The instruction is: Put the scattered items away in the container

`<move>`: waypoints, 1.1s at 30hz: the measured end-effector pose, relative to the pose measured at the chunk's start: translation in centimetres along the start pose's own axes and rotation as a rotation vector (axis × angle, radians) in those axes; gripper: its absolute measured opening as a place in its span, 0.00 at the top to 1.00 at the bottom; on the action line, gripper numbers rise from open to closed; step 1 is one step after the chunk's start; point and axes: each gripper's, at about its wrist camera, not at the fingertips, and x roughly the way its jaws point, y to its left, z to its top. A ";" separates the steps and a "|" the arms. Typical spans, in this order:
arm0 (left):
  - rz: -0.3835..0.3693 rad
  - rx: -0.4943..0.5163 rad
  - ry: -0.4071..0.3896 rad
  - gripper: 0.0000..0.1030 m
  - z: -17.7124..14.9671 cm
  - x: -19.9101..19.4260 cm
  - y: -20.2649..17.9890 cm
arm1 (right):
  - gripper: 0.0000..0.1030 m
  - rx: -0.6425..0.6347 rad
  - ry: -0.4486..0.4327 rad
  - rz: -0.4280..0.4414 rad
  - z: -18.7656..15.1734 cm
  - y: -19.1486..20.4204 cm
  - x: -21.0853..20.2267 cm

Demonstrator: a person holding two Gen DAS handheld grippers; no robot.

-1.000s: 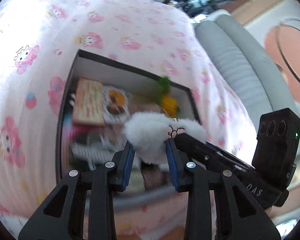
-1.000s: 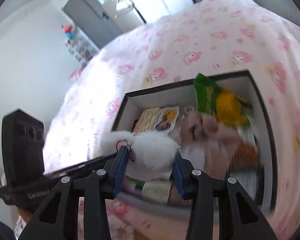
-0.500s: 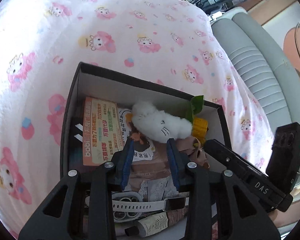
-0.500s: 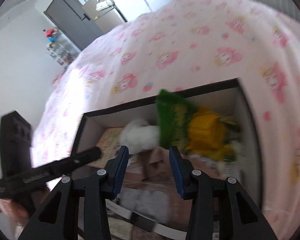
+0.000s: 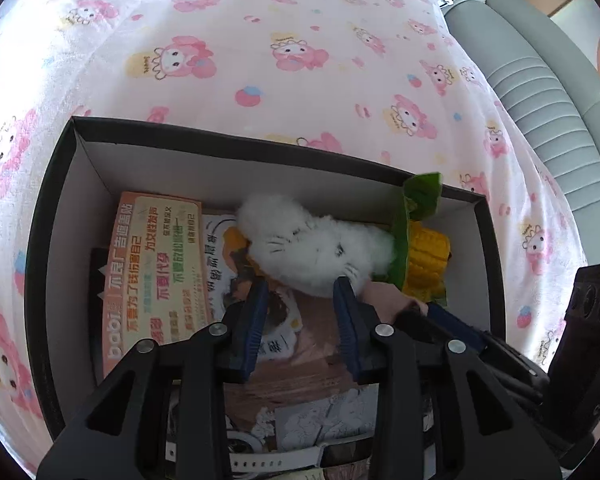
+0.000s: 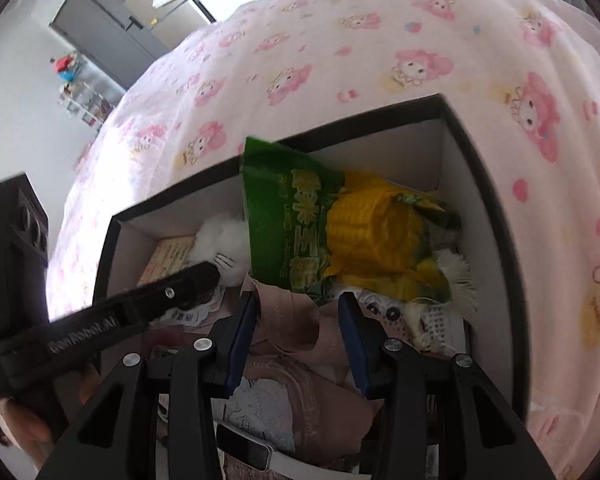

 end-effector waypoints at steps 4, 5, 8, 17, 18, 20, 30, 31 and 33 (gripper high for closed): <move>0.027 0.068 -0.080 0.41 -1.6 -2.8 -1.7 | 0.63 -0.052 -0.097 -0.144 -0.6 0.9 -2.1; 0.049 0.092 -0.112 0.39 -2.1 -3.7 -2.2 | 0.63 -0.076 -0.159 -0.198 -0.8 1.5 -3.1; 0.113 0.152 -0.226 0.27 -3.6 -7.1 -3.6 | 0.54 -0.153 -0.311 -0.283 -1.8 3.6 -6.9; 0.139 0.171 -0.501 0.03 -9.5 -17.5 -5.3 | 0.20 -0.197 -0.560 -0.301 -10.0 8.0 -18.0; 0.130 0.169 -0.518 0.01 -10.2 -18.5 -5.3 | 0.20 -0.199 -0.546 -0.293 -10.8 8.3 -18.5; 0.115 0.168 -0.541 0.01 -11.6 -20.1 -5.4 | 0.20 -0.187 -0.504 -0.268 -12.2 8.4 -19.1; 0.173 0.178 -0.530 0.01 -20.5 -21.6 -4.1 | 0.20 -0.041 -0.397 -0.336 -19.0 6.7 -19.1; 0.169 0.177 -0.519 0.01 -21.1 -21.4 -3.8 | 0.20 -0.044 -0.402 -0.352 -19.6 6.7 -19.1; 0.171 0.177 -0.490 0.01 -22.0 -20.7 -3.3 | 0.20 -0.062 -0.409 -0.376 -20.4 6.8 -19.1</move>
